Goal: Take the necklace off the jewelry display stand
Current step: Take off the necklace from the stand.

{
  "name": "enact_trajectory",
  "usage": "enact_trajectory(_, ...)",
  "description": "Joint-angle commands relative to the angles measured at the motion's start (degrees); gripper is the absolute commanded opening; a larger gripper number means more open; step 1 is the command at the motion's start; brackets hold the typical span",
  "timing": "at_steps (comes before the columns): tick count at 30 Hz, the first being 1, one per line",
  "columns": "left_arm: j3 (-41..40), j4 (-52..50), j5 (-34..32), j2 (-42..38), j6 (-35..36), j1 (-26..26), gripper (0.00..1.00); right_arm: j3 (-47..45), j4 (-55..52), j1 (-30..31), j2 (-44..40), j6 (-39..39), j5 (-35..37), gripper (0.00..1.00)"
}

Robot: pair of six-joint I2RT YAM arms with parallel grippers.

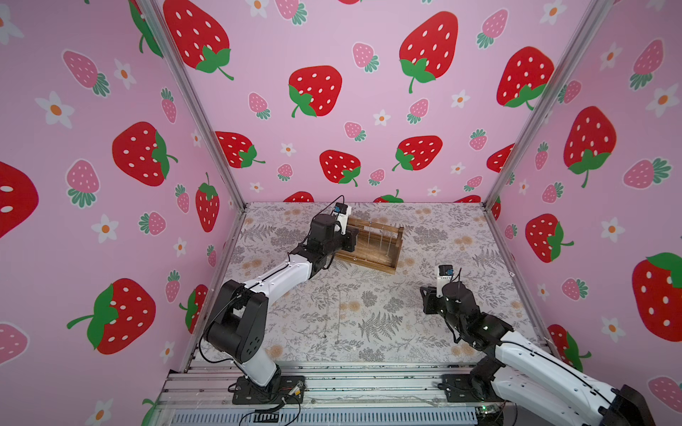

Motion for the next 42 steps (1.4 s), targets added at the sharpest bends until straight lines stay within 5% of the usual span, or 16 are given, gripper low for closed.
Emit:
enact_trajectory(1,-0.65,-0.41,-0.34,-1.51,0.61,-0.24,0.11,-0.06,1.04,-0.29,-0.12,-0.47,-0.13,0.28)
enact_trajectory(21,-1.21,0.2,-0.59,0.77,0.22,-0.73,0.11,-0.09,0.86,-0.25,-0.39,-0.47,-0.13,0.28)
enact_trajectory(35,-1.25,-1.05,-2.35,1.04,0.47,-0.89,0.28,-0.06,0.78,-0.25,-0.6,-0.47,-0.22,0.27)
enact_trajectory(42,-1.55,-0.99,-2.46,0.86,0.48,-0.81,0.18,-0.06,0.83,-0.29,-0.47,-0.47,-0.2,0.28)
